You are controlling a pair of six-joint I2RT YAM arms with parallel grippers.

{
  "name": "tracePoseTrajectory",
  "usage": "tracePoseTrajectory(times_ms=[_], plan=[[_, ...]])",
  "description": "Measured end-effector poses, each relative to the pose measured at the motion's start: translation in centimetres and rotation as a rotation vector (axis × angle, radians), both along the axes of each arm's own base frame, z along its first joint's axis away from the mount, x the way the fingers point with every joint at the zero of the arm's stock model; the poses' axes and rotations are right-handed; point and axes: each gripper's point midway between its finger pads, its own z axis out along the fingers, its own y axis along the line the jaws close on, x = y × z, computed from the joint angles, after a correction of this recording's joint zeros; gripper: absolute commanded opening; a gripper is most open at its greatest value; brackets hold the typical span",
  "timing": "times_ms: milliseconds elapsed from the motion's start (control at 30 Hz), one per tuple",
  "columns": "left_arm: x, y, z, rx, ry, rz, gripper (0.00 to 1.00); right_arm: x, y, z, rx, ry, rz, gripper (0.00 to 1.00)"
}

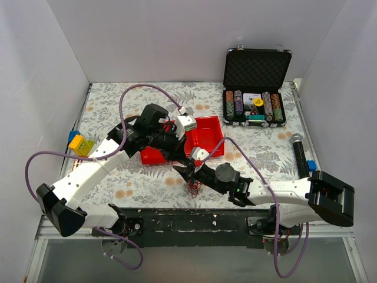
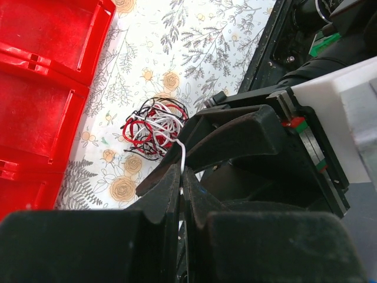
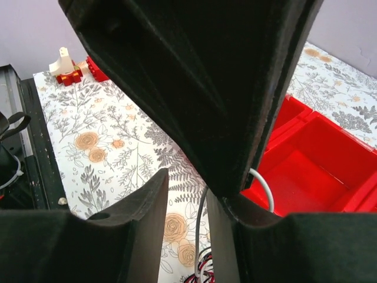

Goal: Untangle the cables

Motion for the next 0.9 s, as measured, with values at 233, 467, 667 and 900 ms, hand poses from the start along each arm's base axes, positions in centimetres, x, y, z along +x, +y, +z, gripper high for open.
tracePoseTrajectory(times_ms=[233,467,667,900], plan=[[-0.2,-0.4,3.2,-0.031,0.0,-0.005,0.0,0.5,0.3,-0.1,0.013,-0.001,-0.016,0.3],[0.2,-1.3,10.3,-0.136,-0.075,-0.012,0.0,0.1,-0.4,-5.1,-0.043,0.094,-0.024,0.29],[0.0,-1.7,15.7,-0.21,-0.134,-0.032,0.0,-0.4,-0.8,-8.9,-0.114,0.172,-0.023,0.27],[1.4,-1.7,21.5,-0.295,-0.287,0.008,0.0,-1.4,-2.3,-11.0,-0.124,0.246,-0.018,0.32]])
